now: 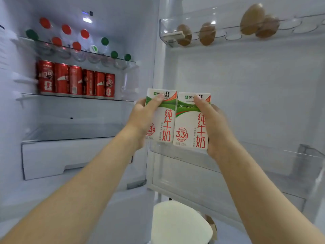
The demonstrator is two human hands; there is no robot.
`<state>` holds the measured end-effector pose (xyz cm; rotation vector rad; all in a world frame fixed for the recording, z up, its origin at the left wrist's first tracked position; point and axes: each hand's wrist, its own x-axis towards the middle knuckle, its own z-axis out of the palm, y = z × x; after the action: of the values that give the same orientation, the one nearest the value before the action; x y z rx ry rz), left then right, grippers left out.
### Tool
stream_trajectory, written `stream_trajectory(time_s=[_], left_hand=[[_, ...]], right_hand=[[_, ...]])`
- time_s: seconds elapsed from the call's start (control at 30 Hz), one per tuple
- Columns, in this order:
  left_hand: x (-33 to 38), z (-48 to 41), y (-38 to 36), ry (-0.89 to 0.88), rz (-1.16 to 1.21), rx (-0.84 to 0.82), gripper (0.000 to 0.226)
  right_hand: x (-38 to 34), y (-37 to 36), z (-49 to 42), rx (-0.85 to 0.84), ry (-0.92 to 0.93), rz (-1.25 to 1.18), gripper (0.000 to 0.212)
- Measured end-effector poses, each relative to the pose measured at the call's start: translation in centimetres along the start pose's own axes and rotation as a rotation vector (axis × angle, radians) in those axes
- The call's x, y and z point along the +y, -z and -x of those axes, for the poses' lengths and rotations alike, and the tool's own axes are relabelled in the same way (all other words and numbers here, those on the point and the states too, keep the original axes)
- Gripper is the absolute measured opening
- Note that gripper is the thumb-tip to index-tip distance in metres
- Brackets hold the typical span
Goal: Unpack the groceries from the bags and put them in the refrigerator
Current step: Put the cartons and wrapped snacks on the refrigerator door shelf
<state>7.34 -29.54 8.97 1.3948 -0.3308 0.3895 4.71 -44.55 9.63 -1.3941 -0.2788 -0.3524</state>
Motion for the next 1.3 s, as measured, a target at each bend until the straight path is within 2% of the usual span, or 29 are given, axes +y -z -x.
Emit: stream_trajectory(time_s=[0.2, 0.43, 0.53, 0.7, 0.87, 1.0, 1.13, 1.3], left_hand=[[0.7, -7.2, 0.6, -0.039, 0.041, -0.153, 0.028], [-1.1, -11.9, -1.0, -0.005, 0.067, -0.263, 0.032], [-2.4, -12.8, -1.4, 0.008, 0.059, -0.322, 0.029], [-4.1, -13.3, -1.5, 0.083, 0.118, -0.4, 0.033], [-4.6, -13.7, -1.3, 0.081, 0.113, -0.427, 0.022], [-5.3, -14.1, -1.1, 0.049, -0.029, -0.485, 0.025], [-5.4, -14.2, -1.3, 0.055, -0.169, -0.502, 0.03], [-5.2, -13.9, -1.6, 0.036, -0.357, -0.545, 0.03]], right_hand=[[-1.0, -2.1, -5.0, 0.129, 0.082, 0.027, 0.023], [-0.4, -1.4, -8.5, 0.267, 0.06, 0.166, 0.034], [0.3, -0.7, -9.0, 0.307, 0.03, 0.209, 0.03], [1.8, -0.3, -9.2, 0.325, -0.053, 0.194, 0.025], [2.1, 0.5, -9.7, 0.315, -0.098, 0.194, 0.027], [2.5, 1.1, -9.6, 0.329, -0.146, 0.219, 0.035], [2.4, 1.5, -9.4, 0.336, -0.156, 0.277, 0.024], [2.4, 1.8, -9.5, 0.337, -0.185, 0.353, 0.025]])
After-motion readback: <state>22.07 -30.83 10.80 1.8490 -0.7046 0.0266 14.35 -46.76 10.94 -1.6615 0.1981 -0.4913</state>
